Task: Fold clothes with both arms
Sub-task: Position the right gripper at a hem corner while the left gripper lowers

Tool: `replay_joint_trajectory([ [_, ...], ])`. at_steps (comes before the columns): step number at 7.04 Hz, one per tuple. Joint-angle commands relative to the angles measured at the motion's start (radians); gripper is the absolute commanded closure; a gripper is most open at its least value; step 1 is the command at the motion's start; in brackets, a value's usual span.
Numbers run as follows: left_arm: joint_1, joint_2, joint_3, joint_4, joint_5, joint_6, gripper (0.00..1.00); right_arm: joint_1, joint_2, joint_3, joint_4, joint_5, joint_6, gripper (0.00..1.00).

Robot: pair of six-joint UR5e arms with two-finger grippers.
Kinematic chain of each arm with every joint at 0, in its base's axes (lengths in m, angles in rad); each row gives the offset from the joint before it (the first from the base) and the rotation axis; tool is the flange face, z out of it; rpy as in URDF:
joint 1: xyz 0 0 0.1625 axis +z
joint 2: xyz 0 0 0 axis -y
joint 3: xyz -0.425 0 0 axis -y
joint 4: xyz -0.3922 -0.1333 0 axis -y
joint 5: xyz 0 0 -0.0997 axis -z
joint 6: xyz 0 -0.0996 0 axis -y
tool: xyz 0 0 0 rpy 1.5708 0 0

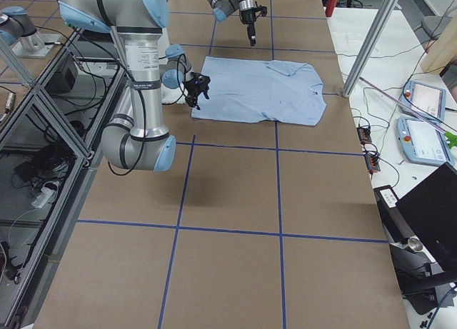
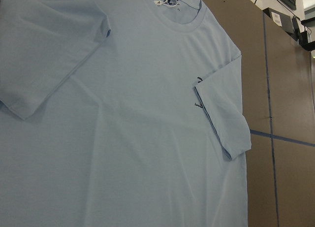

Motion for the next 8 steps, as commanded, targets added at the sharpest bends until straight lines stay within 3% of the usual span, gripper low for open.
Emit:
replay_joint_trajectory([
  [1, 0.004, -0.003, 0.015, 0.000, 0.027, 0.000, 0.02, -0.016, -0.013, 0.000, -0.004, 0.003, 0.015, 0.28],
  [8, 0.004, -0.001, 0.042, -0.003, 0.047, 0.003, 0.02, -0.058, -0.017, 0.008, -0.042, 0.005, 0.018, 0.38],
])
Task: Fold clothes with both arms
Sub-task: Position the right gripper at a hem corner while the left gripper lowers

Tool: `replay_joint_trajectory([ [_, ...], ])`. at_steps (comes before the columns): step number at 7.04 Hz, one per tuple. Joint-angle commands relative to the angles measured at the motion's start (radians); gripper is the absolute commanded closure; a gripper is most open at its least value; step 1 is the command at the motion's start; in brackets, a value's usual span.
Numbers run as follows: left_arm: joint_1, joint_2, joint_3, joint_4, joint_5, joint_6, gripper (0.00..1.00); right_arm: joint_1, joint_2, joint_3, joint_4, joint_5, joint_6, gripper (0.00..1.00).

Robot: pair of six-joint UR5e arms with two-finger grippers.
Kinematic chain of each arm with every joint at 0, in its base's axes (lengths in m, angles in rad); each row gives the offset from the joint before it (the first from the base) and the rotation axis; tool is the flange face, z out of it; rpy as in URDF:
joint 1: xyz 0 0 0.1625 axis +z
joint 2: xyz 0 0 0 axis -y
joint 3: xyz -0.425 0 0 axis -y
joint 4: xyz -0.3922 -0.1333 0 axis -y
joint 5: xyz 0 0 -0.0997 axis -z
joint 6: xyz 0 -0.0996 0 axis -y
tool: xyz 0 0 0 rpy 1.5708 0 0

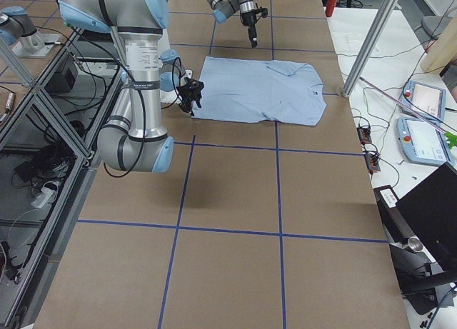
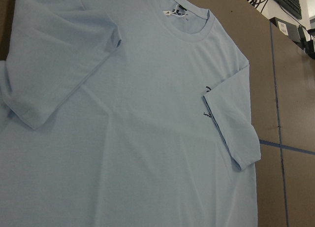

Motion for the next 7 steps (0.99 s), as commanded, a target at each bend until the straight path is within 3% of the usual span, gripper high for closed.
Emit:
replay_joint_trajectory([
  [1, 0.000, 0.000, 0.008, -0.003, 0.006, -0.001, 0.02, -0.011, -0.004, -0.001, 0.000, -0.003, 0.003, 0.38],
  [5, 0.000, 0.000, 0.009, -0.003, 0.008, -0.001, 0.02, -0.016, -0.030, 0.001, -0.005, -0.004, 0.004, 0.41],
  [6, 0.000, 0.000, 0.017, -0.004, 0.008, -0.001, 0.02, -0.016, -0.030, 0.002, -0.005, -0.004, 0.004, 0.49],
  [7, 0.000, 0.000, 0.018, -0.004, 0.008, -0.001, 0.02, -0.016, -0.029, 0.002, -0.005, -0.004, 0.015, 0.77],
])
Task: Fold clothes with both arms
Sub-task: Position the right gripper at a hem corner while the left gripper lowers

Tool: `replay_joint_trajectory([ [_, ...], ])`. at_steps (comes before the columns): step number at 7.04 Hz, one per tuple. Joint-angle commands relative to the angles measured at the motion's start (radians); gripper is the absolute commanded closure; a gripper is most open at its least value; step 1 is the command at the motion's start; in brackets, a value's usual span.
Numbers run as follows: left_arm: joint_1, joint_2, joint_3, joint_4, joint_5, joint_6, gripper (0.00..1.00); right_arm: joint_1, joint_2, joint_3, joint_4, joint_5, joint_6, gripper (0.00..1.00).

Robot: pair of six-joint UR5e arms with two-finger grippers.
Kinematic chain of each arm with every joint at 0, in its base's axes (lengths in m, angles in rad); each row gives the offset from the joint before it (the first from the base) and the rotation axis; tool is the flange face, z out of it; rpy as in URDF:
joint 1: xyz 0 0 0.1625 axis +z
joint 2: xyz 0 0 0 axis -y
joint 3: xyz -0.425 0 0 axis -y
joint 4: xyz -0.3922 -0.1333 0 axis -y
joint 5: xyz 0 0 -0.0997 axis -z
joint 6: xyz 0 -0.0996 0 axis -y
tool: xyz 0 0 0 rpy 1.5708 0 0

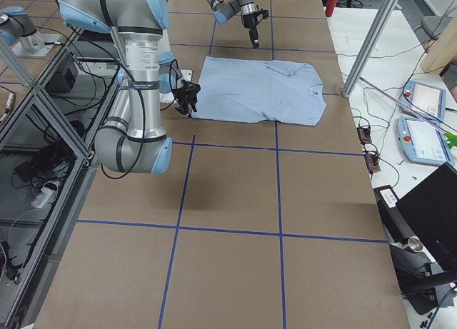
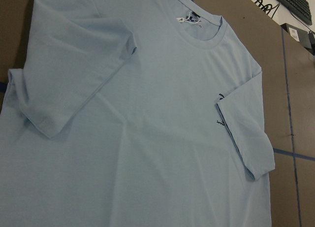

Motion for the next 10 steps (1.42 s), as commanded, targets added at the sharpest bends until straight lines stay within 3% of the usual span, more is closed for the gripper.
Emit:
replay_joint_trajectory([
  [1, 0.000, 0.000, 0.004, -0.001, 0.000, 0.000, 0.02, -0.001, 0.000, 0.001, 0.000, 0.000, 0.011, 1.00],
  [4, 0.029, -0.014, -0.022, 0.007, 0.008, -0.100, 0.03, 0.004, -0.003, 0.061, -0.002, 0.001, 0.011, 1.00],
  [6, 0.191, 0.027, -0.056, 0.088, 0.221, -0.170, 0.07, 0.015, 0.004, 0.089, -0.002, 0.003, 0.011, 1.00],
  [7, 0.208, 0.037, -0.099, 0.166, 0.248, -0.170, 0.09, 0.019, 0.014, 0.090, -0.002, 0.005, 0.008, 1.00],
  [8, 0.274, 0.114, -0.207, 0.340, 0.265, -0.160, 0.10, 0.021, 0.015, 0.096, 0.001, 0.008, 0.008, 1.00],
  [9, 0.325, 0.250, -0.325, 0.358, 0.305, -0.160, 0.10, 0.022, 0.017, 0.100, 0.001, 0.008, 0.008, 1.00],
  [10, 0.365, 0.318, -0.335, 0.360, 0.311, -0.172, 0.10, 0.019, 0.015, 0.099, 0.001, 0.008, 0.008, 1.00],
])
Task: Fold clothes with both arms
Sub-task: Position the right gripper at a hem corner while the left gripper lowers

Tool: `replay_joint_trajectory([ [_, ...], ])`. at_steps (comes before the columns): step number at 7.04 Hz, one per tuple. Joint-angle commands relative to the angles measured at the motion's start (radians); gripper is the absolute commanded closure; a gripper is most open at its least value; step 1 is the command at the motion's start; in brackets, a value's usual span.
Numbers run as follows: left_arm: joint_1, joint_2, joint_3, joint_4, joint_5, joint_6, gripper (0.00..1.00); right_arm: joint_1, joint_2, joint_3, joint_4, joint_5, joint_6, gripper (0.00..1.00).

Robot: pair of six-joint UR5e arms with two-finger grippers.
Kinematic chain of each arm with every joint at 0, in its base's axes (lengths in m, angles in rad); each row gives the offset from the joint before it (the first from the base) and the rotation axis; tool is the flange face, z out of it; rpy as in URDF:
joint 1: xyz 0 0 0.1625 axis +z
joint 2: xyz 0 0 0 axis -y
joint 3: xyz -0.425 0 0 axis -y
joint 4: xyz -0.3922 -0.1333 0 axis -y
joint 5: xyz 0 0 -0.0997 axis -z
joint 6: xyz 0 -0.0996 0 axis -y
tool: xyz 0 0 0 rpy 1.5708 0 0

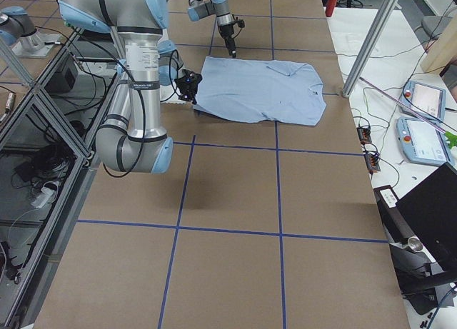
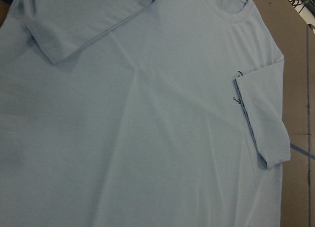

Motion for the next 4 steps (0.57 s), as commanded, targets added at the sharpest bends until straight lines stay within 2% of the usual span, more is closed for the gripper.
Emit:
replay_joint_trajectory([
  [1, 0.077, 0.110, -0.063, 0.047, 0.019, -0.012, 0.10, -0.003, 0.000, -0.002, 0.002, 0.000, 0.000, 1.00],
  [3, 0.139, 0.109, -0.072, 0.110, 0.013, -0.077, 0.10, -0.001, -0.001, -0.003, 0.002, 0.000, 0.000, 1.00],
  [4, 0.182, 0.110, -0.072, 0.141, 0.014, -0.125, 0.14, -0.003, 0.000, -0.003, 0.002, 0.000, 0.000, 1.00],
])
